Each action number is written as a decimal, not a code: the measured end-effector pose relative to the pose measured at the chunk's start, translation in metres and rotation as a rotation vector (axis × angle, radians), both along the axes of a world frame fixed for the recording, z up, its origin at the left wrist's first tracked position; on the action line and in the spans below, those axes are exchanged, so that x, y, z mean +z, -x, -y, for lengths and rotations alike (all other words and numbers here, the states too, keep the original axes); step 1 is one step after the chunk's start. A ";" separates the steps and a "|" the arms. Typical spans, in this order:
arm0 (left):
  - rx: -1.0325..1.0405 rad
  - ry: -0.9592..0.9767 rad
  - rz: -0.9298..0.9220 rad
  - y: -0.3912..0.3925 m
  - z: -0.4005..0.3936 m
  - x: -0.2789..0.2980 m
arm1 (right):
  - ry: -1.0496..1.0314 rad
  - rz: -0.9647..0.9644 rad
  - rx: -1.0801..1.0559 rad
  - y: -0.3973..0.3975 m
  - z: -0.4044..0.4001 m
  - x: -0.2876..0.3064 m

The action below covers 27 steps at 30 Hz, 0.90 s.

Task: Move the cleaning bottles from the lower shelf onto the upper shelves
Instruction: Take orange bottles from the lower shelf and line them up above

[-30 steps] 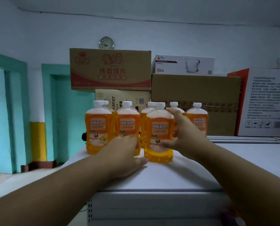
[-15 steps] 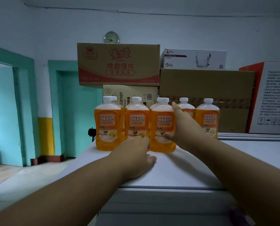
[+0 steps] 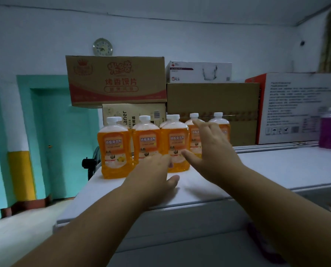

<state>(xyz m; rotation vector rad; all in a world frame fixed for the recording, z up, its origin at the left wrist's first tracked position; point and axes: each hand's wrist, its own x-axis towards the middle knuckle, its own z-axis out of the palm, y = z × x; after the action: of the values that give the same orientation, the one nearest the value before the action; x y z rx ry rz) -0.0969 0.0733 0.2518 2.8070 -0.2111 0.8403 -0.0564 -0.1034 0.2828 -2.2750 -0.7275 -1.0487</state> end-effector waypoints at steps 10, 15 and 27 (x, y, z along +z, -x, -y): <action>-0.223 0.107 0.345 0.062 0.126 -0.043 | 0.010 0.185 -0.022 0.090 0.121 0.004; -0.360 0.161 0.339 0.065 0.218 -0.088 | 0.032 0.172 -0.011 0.115 0.213 -0.028; -0.206 0.215 -0.223 0.013 0.354 -0.236 | 0.081 -0.100 -0.074 0.087 0.365 -0.143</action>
<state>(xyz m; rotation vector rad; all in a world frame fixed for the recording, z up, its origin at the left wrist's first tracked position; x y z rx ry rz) -0.1097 -0.2808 0.0155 2.5948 -0.3443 0.4698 -0.1432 -0.4683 0.1398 -2.4216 -0.6606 -0.9462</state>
